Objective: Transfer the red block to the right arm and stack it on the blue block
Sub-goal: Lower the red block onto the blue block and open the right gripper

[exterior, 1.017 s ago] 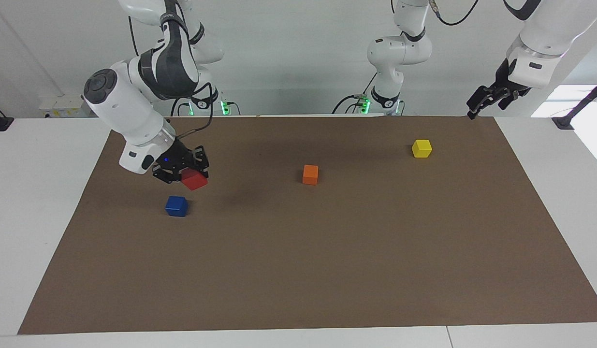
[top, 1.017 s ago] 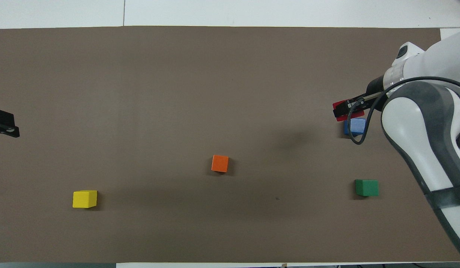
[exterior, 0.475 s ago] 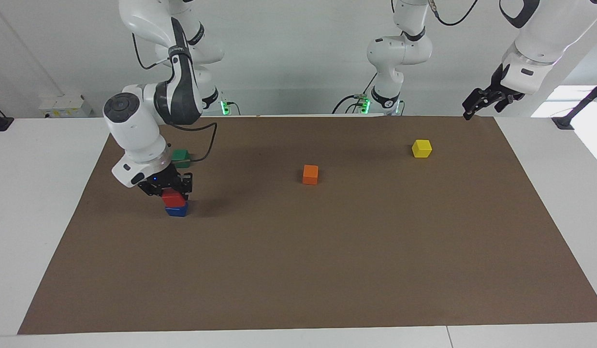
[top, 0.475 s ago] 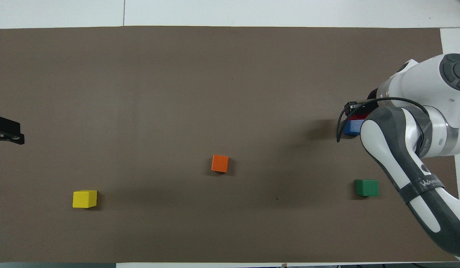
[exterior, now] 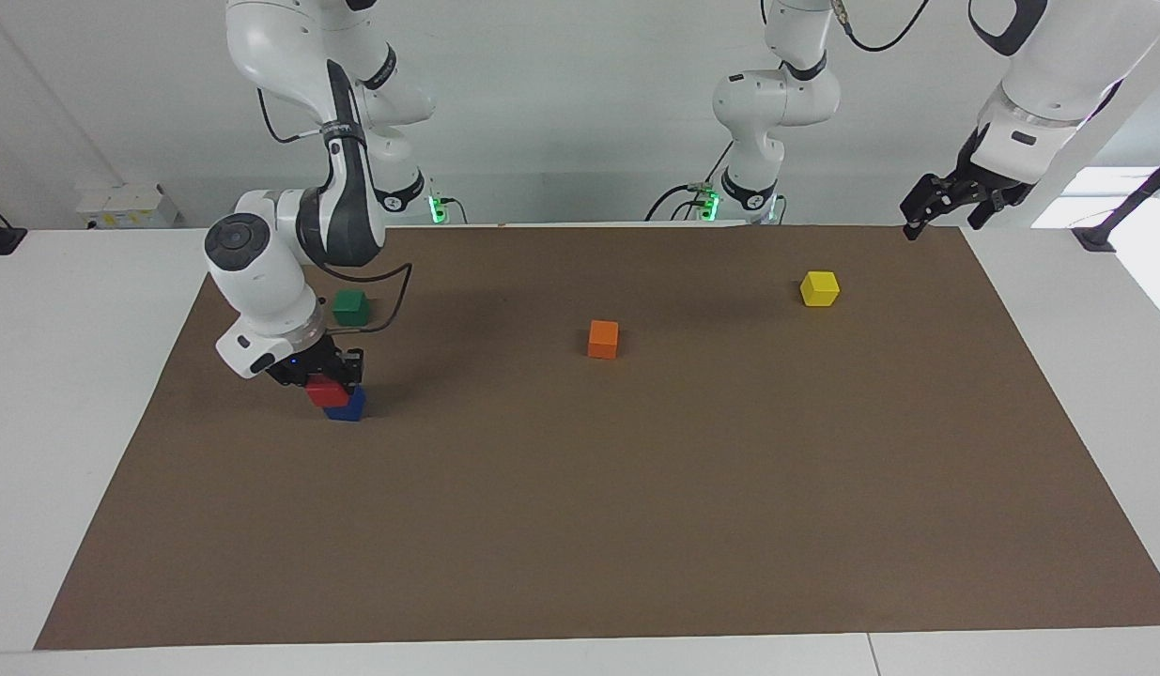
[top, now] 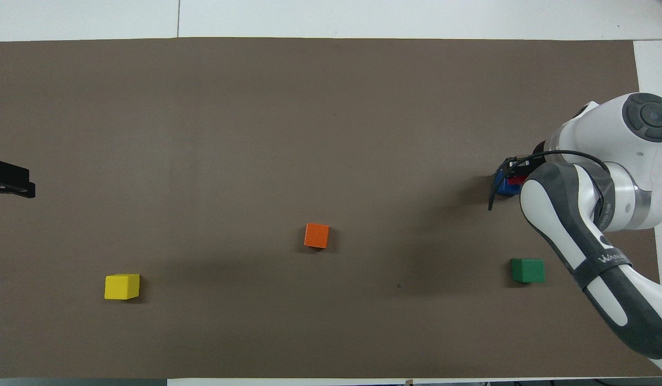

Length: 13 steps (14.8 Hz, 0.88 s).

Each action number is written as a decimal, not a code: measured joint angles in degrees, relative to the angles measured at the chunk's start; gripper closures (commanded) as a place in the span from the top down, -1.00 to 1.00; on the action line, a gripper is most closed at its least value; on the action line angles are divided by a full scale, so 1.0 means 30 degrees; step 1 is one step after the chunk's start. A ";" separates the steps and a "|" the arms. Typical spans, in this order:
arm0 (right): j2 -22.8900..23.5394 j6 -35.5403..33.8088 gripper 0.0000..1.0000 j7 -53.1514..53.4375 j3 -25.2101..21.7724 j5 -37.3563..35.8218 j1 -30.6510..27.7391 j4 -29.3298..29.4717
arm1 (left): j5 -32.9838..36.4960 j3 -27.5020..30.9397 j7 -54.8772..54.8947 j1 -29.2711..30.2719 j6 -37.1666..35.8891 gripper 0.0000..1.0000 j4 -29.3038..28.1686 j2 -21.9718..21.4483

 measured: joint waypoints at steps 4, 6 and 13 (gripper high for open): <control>-0.0188 0.0200 -1.00 0.0000 0.0000 -0.0003 -0.0139 -0.0617 | -0.0048 -0.0107 0.0043 -0.0174 -0.0048 1.00 0.0562 0.0331; -0.0251 0.0694 -1.00 0.0000 0.0007 -0.0003 -0.0139 -0.0918 | -0.0092 -0.0097 0.0043 -0.0214 -0.0022 1.00 0.0619 0.0331; -0.0275 0.1326 -1.00 0.0021 0.0012 -0.0017 -0.0156 -0.1199 | -0.0110 -0.0231 0.0060 -0.0246 0.0001 1.00 0.0625 0.0333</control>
